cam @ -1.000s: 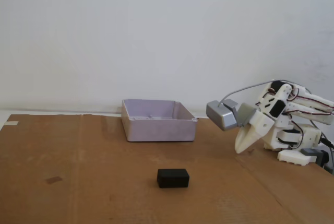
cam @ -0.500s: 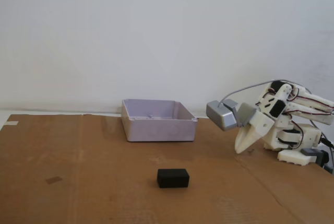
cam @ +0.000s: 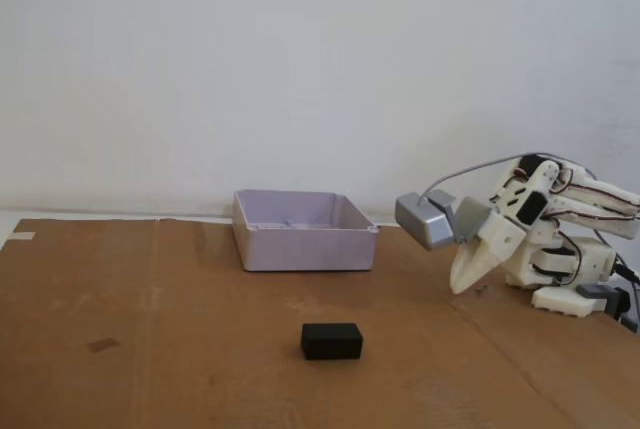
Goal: Grasp a block and put it in the box.
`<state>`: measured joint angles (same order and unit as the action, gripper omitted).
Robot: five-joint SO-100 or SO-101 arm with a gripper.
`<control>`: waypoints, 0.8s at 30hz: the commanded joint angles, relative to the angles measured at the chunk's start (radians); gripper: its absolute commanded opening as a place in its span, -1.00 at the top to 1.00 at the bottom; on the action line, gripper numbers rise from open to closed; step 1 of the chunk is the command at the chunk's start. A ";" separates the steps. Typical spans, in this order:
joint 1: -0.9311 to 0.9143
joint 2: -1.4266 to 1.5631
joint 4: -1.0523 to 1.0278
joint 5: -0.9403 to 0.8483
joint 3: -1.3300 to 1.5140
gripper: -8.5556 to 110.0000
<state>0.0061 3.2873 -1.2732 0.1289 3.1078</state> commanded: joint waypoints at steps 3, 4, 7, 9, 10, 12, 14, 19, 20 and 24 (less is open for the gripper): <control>-0.003 0.000 -0.176 0.005 0.044 0.85; -0.003 0.000 -0.176 0.005 0.044 0.85; -0.003 0.000 -0.176 0.009 0.044 0.85; -0.003 0.000 -0.176 0.012 0.044 0.85; -0.003 0.000 -0.176 0.014 0.044 0.85; -0.005 0.000 -0.176 0.015 0.044 0.85; -0.005 -0.002 -0.173 0.015 0.044 0.85; 0.006 -0.012 -0.084 0.012 0.040 0.86; 0.006 -0.014 -0.064 0.012 0.038 0.86; 0.006 -0.015 0.009 0.014 0.035 0.86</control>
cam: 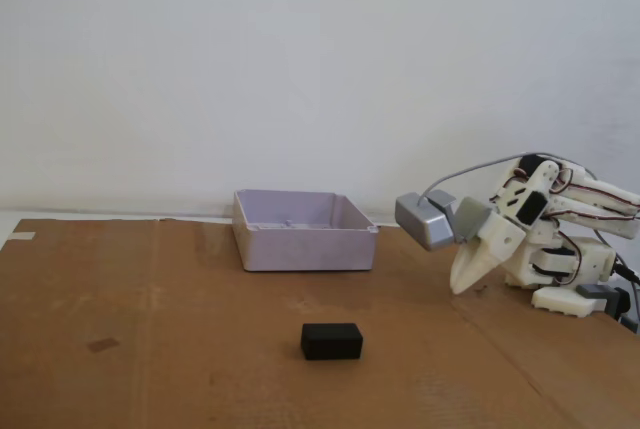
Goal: Grasp a block and put it in the box.
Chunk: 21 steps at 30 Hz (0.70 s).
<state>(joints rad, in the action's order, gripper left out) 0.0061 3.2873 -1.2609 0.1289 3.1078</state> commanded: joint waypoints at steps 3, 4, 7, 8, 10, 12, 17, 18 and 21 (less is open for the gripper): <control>0.006 -0.015 0.026 0.014 0.032 0.86; 0.006 -0.017 0.031 0.014 0.026 0.86; 0.006 -0.044 0.031 0.014 -0.012 0.86; 0.006 -0.067 0.031 0.014 -0.028 0.86; 0.006 -0.123 0.031 0.014 -0.063 0.86; 0.006 -0.179 0.031 0.014 -0.104 0.86; 0.006 -0.302 0.032 0.009 -0.227 0.86; 0.006 -0.322 0.032 0.011 -0.250 0.86; 0.006 -0.371 0.032 0.014 -0.310 0.86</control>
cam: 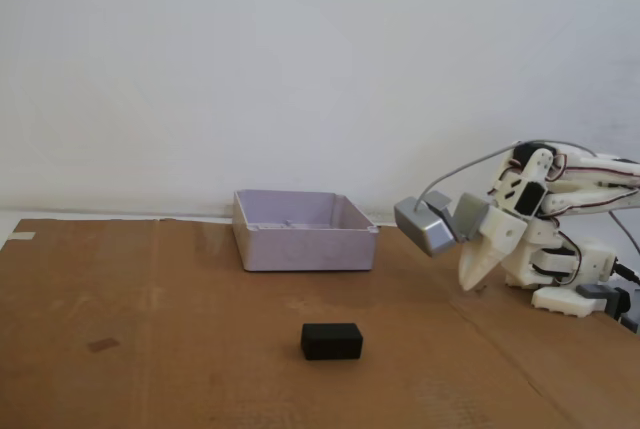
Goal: Grasp a block and put it in the box.
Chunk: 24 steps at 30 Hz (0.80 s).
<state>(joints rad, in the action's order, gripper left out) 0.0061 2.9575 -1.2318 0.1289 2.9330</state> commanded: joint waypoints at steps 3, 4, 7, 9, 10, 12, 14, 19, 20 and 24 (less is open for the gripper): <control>0.008 -0.072 0.048 0.008 -0.170 0.86; 0.008 -0.080 0.081 0.008 -0.173 0.86; 0.009 -0.092 0.183 0.006 -0.175 0.86; 0.009 -0.092 0.241 0.006 -0.176 0.86; 0.009 -0.092 0.262 0.012 -0.176 0.86; 0.009 -0.094 0.308 0.012 -0.178 0.86; 0.017 -0.098 0.350 0.014 -0.178 0.86; 0.069 -0.152 0.443 0.015 -0.179 0.86; 0.078 -0.166 0.460 0.015 -0.183 0.86; 0.101 -0.222 0.486 0.015 -0.232 0.86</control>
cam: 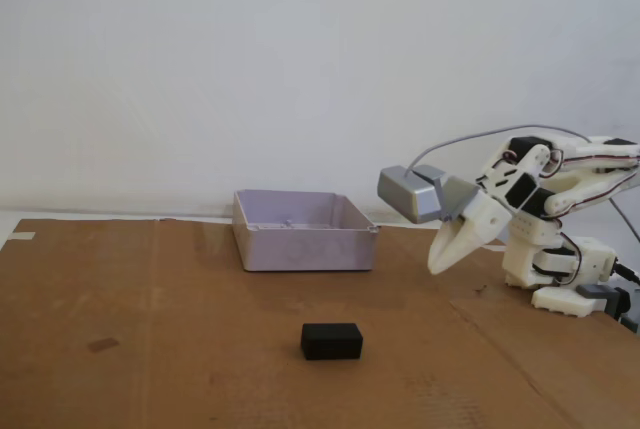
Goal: Grasp a block and put it in the box.
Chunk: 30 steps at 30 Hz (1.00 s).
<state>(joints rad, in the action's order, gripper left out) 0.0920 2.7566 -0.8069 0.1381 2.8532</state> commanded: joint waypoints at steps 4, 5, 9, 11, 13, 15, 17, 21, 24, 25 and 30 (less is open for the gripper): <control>0.025 -0.091 0.067 0.006 -0.222 0.86; 0.026 -0.109 0.075 0.006 -0.241 0.86; 0.046 -0.189 0.124 0.005 -0.316 0.86; 0.060 -0.232 0.132 0.005 -0.345 0.86; 0.081 -0.270 0.132 0.005 -0.371 0.86; 0.094 -0.295 0.132 0.005 -0.388 0.86; 0.103 -0.310 0.132 0.005 -0.403 0.86; 0.112 -0.330 0.132 0.005 -0.437 0.86; 0.114 -0.336 0.132 0.005 -0.459 0.86; 0.114 -0.339 0.132 0.005 -0.463 0.86; 0.118 -0.368 0.132 0.005 -0.494 0.85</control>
<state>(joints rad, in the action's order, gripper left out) 0.2010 2.3853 -0.7210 0.1396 2.4943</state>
